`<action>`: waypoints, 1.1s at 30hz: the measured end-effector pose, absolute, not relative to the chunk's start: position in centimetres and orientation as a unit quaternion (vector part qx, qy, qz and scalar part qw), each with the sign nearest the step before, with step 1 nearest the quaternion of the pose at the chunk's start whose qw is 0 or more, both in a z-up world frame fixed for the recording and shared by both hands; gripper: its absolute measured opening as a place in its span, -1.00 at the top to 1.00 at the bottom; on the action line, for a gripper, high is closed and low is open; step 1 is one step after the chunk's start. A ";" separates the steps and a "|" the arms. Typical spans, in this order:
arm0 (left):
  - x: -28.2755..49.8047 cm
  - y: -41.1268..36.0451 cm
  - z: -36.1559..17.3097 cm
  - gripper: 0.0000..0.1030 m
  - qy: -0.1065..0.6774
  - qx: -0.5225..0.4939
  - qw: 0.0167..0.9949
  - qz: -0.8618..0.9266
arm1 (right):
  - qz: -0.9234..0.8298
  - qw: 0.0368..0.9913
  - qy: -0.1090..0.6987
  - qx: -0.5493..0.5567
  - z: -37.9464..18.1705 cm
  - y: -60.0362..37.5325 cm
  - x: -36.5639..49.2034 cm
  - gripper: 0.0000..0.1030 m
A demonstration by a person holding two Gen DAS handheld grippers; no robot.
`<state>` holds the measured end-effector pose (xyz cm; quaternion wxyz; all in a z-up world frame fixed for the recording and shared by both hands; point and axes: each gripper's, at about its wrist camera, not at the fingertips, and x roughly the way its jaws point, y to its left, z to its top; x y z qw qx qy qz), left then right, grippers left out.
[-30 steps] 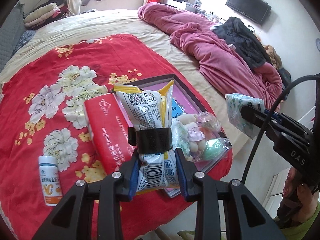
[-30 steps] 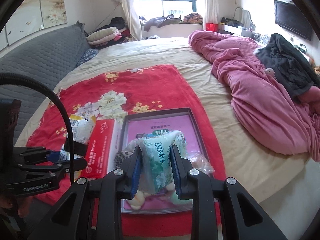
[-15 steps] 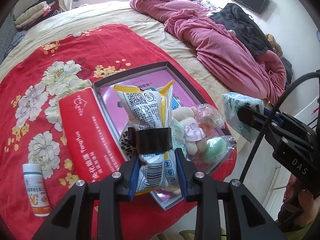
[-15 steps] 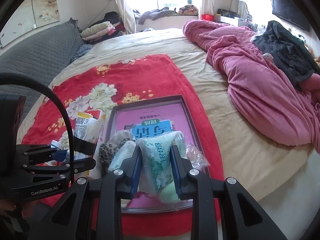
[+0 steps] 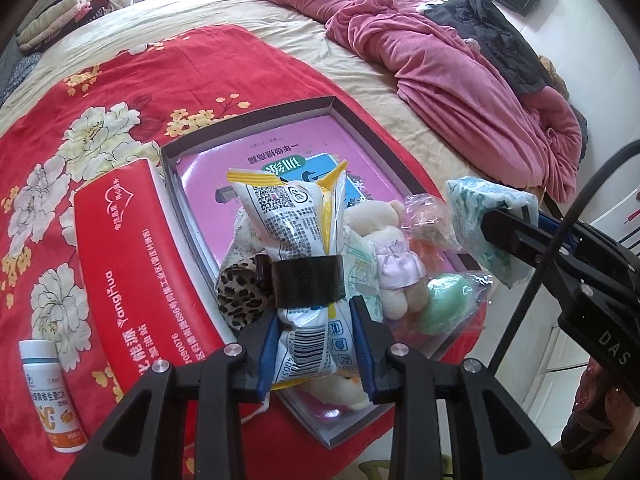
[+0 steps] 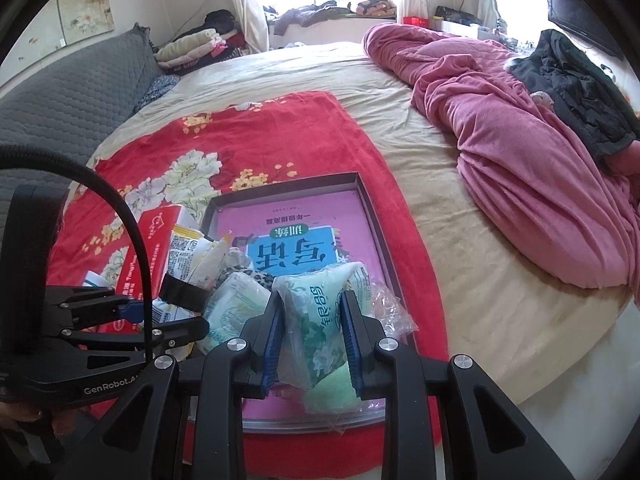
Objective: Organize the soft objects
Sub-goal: 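Lower both packets into the tray and open both tools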
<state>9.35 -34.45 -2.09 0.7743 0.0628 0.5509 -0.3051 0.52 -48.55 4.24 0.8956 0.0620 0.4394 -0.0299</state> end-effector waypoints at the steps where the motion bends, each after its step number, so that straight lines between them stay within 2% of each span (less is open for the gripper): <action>1: 9.5 -34.5 -2.3 0.35 0.552 0.063 0.774 -0.304 | -0.030 0.895 0.440 0.062 4.1 -48.6 0.6 0.44; 33: 11.2 -34.4 -3.7 0.35 0.557 0.056 0.772 -0.303 | -0.017 0.874 0.482 0.058 -0.7 -47.0 4.6 0.39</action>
